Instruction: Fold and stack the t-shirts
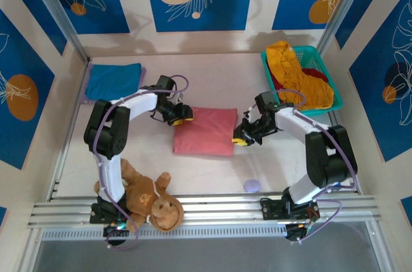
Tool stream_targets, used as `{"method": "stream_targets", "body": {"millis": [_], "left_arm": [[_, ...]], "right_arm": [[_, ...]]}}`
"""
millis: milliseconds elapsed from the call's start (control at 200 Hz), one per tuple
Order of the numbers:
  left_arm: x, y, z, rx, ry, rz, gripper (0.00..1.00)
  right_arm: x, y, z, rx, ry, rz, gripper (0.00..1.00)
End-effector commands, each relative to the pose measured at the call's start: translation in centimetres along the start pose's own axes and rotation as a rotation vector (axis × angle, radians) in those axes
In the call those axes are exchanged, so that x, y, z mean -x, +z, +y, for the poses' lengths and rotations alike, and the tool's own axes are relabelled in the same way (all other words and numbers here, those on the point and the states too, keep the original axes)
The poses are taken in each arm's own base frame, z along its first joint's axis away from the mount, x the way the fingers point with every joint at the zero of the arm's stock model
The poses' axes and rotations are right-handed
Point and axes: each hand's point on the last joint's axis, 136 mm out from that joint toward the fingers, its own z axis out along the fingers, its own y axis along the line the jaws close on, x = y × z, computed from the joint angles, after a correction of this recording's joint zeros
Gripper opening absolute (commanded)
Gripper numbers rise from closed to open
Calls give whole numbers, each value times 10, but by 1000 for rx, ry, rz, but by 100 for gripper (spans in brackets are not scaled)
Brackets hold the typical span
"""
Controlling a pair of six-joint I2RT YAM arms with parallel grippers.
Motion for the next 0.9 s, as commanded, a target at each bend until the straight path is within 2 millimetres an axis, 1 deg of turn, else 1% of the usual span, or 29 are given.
{"method": "stream_targets", "body": {"millis": [0,75,115,140,210,290,320,360,400,455,525,580,670,735,815,895], "left_arm": [[-15,1,23,70,-49,53,55],[-15,1,23,69,-50,52,55],[-16,2,23,72,-49,55,55],[-16,1,24,72,-50,55,55],[-16,2,24,74,-51,56,55],[-18,3,27,80,-55,62,55],[-18,3,27,82,-53,63,55],[-19,4,28,82,-54,66,55],[-19,4,28,80,-52,67,55],[-19,3,26,72,-44,67,55],[-17,-4,20,65,-29,54,55],[-13,-13,14,67,-11,36,55],[-2,-32,0,65,15,-7,56],[6,-45,-10,59,30,-38,56],[14,-54,-21,48,41,-61,56],[20,-55,-24,49,44,-67,57]], "right_arm": [[2,13,3,-3,6,49,30],[4,20,3,0,6,66,31],[6,24,1,-10,11,68,30],[7,26,-3,-22,23,70,29],[9,32,-21,-64,84,72,26],[9,40,-41,-108,148,85,26],[7,42,-45,-118,155,93,27],[4,44,-45,-115,153,107,28],[2,43,-41,-112,136,109,29],[0,37,-32,-118,99,98,30],[-1,20,-15,-123,48,59,31],[3,5,0,-112,13,19,31],[17,-20,24,-92,-34,-49,32],[31,-30,38,-49,-50,-79,33],[52,-34,54,18,-63,-90,34],[72,-32,64,48,-72,-90,34]]}}
